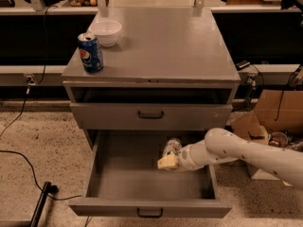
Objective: Pick 7up can from middle drawer and place on counter
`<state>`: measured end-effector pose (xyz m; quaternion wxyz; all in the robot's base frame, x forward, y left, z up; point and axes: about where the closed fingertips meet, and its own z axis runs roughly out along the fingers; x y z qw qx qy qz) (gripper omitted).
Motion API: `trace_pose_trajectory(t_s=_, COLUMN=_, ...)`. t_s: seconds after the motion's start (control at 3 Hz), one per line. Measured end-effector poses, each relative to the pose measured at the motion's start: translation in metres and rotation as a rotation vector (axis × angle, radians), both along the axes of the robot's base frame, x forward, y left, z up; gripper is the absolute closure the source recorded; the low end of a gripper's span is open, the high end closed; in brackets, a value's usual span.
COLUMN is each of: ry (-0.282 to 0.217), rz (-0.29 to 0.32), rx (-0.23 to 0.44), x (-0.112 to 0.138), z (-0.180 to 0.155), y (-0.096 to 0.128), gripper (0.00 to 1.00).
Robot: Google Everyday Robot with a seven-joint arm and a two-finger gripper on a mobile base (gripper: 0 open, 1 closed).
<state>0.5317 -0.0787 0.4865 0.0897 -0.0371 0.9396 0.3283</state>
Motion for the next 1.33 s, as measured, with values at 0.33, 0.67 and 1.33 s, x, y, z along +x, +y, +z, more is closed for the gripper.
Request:
trace_pose_trajectory(t_s=0.33, ry=-0.123, rz=0.095, rx=0.069, x=-0.032, z=0.040, y=-0.009, gripper=1.00)
trace_pose_trajectory(t_s=0.67, ry=-0.277, rz=0.208, rx=0.034, x=-0.070, z=0.084, y=-0.031, gripper=1.00)
trace_pose_trajectory(t_s=1.33, ry=-0.412, rz=0.193, rx=-0.060, x=-0.078, z=0.223, y=-0.054, gripper=1.00)
